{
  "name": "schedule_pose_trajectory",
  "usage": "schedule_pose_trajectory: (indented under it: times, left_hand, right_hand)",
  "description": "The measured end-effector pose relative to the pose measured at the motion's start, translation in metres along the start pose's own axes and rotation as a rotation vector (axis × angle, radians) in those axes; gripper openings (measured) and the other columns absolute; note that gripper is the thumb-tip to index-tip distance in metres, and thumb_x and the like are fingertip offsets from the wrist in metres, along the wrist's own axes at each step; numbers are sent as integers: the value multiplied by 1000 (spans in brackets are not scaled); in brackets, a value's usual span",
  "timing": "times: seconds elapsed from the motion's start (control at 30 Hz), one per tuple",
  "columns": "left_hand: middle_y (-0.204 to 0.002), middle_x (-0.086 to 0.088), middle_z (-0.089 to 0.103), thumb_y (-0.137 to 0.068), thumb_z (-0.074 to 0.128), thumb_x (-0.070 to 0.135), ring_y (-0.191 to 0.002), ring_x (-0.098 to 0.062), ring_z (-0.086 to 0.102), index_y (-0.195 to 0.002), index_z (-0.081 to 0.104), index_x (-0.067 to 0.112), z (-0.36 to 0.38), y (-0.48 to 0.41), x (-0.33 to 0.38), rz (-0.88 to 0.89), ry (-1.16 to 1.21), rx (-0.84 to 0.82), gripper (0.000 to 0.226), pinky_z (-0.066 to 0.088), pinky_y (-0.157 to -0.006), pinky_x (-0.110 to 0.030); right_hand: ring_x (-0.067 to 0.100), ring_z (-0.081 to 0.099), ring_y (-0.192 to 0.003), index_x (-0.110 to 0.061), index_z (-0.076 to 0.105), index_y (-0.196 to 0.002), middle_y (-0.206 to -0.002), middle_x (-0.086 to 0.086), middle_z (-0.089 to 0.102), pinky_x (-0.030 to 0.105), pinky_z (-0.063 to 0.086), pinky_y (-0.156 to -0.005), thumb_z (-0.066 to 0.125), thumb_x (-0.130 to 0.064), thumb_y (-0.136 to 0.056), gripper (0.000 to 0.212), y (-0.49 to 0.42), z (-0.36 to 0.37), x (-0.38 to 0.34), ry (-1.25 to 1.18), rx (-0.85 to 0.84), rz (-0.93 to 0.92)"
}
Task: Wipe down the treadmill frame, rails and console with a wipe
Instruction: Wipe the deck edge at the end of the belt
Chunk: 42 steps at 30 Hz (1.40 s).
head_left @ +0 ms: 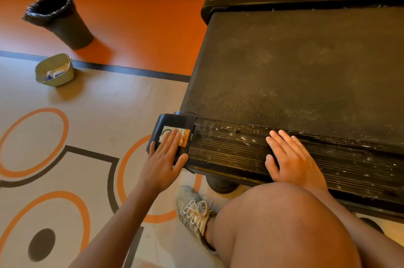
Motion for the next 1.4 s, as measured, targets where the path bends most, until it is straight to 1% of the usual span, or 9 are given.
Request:
schedule_pose_trajectory:
  times: [0.13,0.23,0.47,0.63,0.77,0.93,1.03,1.27,1.4]
  left_hand:
    - [-167,11,-13,-100,4,71,-153,-7,-18,-160,-10,33,8,11,-3,-16,-6,12,73,-10,-125,-44]
    - [-166,12,-13,-101,8,69,-153,-11,-15,-160,-10,32,2,-14,4,-12,-4,16,72,-13,-123,-42]
    - [-169,9,-10,-104,16,64,-155,-14,-11,-162,-3,29,-10,-83,19,-5,36,-15,70,-13,-122,-43]
    - [-165,14,-15,-104,14,65,-153,-11,-15,-161,-7,31,-7,-66,15,25,49,-14,69,-15,-122,-44]
    - [-166,14,-13,-101,10,67,-153,-8,-16,-160,-8,34,0,-30,16,28,45,8,70,-15,-123,-41]
    - [-168,12,-7,-99,4,69,-152,-6,-16,-160,-9,37,8,0,10,22,42,17,70,-5,-127,-44]
    - [-169,12,-6,-101,5,68,-153,-5,-14,-160,-9,38,12,10,8,24,47,24,68,-4,-127,-42]
    - [-166,13,-11,-100,5,70,-152,-7,-16,-160,-7,33,6,-15,18,32,37,12,72,-8,-124,-36]
    - [-165,12,-12,-102,12,65,-151,-10,-13,-162,-2,28,-1,-51,27,29,44,-6,72,-6,-125,-39]
  right_hand:
    - [30,44,-145,-6,58,-143,-150,14,53,52,36,-118,30,-41,-101,61,0,0,0,-16,14,4]
    - [32,46,-143,-4,59,-141,-149,16,54,54,38,-117,31,-40,-101,60,1,-1,-1,-14,24,-8]
    - [30,45,-144,-5,58,-143,-150,15,53,54,39,-117,30,-41,-101,61,1,-2,-1,-5,20,1]
    - [30,45,-144,-6,58,-143,-150,14,53,54,39,-116,29,-41,-101,62,1,-1,-1,-1,9,4]
    - [30,45,-144,-6,59,-142,-150,15,54,54,40,-116,30,-41,-101,61,0,-1,0,-16,12,4]
    - [30,45,-144,-6,58,-142,-150,14,54,52,37,-118,29,-42,-102,62,1,0,0,-16,11,5]
    - [30,45,-144,-6,58,-142,-150,14,54,53,37,-118,29,-41,-102,62,1,-1,-1,-17,15,5]
    - [32,47,-142,-4,60,-141,-148,17,55,56,41,-115,29,-40,-102,61,1,-1,-2,-17,22,-1]
    - [32,46,-143,-5,59,-141,-149,16,54,55,41,-115,30,-40,-102,61,1,-1,-2,-11,20,4]
Point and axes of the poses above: each hand's wrist, its own y-axis away from the middle knuckle, its own z-axis out of the palm, x = y × z, the point moved 3 cm from there along -y, towards the middle knuckle
